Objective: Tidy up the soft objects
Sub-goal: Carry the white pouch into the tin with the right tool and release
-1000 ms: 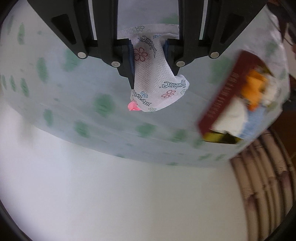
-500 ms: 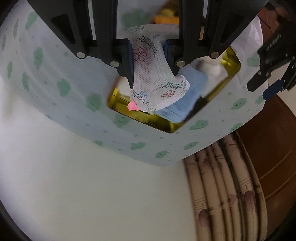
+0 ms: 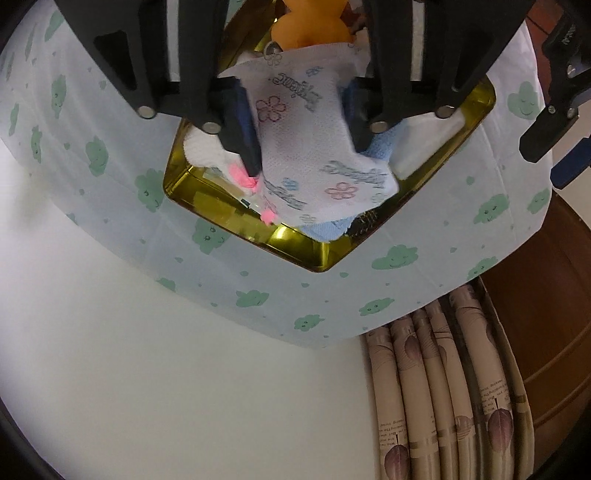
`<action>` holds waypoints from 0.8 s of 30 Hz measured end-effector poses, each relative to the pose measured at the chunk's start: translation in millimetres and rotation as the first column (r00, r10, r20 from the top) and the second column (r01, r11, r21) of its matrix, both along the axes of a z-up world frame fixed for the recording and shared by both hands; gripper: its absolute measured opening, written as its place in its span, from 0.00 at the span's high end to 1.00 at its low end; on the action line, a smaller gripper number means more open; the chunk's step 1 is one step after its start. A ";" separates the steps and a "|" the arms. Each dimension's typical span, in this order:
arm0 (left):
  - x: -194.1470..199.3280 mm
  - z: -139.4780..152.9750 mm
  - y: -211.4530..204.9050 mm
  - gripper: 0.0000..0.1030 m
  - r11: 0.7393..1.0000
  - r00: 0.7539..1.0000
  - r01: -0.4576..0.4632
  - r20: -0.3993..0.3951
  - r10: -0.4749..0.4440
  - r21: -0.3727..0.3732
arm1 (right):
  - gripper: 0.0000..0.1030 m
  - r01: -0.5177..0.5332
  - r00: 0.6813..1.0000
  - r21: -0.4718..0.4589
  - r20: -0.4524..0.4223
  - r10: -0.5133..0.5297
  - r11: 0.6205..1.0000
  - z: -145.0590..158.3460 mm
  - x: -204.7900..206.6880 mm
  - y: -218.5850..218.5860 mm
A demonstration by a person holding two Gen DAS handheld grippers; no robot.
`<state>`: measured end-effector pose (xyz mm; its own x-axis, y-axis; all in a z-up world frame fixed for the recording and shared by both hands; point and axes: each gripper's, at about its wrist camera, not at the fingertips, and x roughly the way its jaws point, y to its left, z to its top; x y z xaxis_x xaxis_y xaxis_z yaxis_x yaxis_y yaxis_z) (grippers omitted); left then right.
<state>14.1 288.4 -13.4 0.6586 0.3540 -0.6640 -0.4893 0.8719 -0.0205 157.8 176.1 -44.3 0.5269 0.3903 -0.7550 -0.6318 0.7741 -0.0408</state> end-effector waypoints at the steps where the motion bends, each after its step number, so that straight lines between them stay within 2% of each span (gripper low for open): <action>1: 0.2 -0.2 -0.9 0.44 1.000 1.000 0.005 0.000 -0.005 -0.001 | 0.51 0.009 1.000 -0.010 0.008 -0.009 1.000 -0.9 -1.0 -0.1; 3: 0.5 -0.5 -2.4 0.44 1.000 1.000 0.005 -0.001 -0.005 0.004 | 0.38 0.012 1.000 -0.005 0.015 -0.012 1.000 -0.3 -3.0 -1.6; 8: 1.5 -2.2 -5.3 0.44 1.000 1.000 0.018 0.003 -0.018 0.000 | 0.26 0.027 1.000 0.013 0.004 -0.027 1.000 3.1 -11.3 -8.5; 18: 0.9 -0.8 -5.8 0.44 1.000 1.000 0.004 0.006 -0.004 0.003 | 0.14 0.054 0.998 0.058 -0.015 -0.054 0.997 14.6 -42.1 -30.7; 24: 1.2 0.6 -10.2 0.44 1.000 1.000 0.014 0.001 -0.014 0.013 | 0.14 0.073 0.997 0.074 -0.021 -0.071 0.995 19.1 -59.4 -46.8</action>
<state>15.3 278.2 -12.8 0.6643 0.3534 -0.6586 -0.4773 0.8787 -0.0100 98.4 129.3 -25.2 0.5421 0.4075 -0.7349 -0.5745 0.8180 0.0299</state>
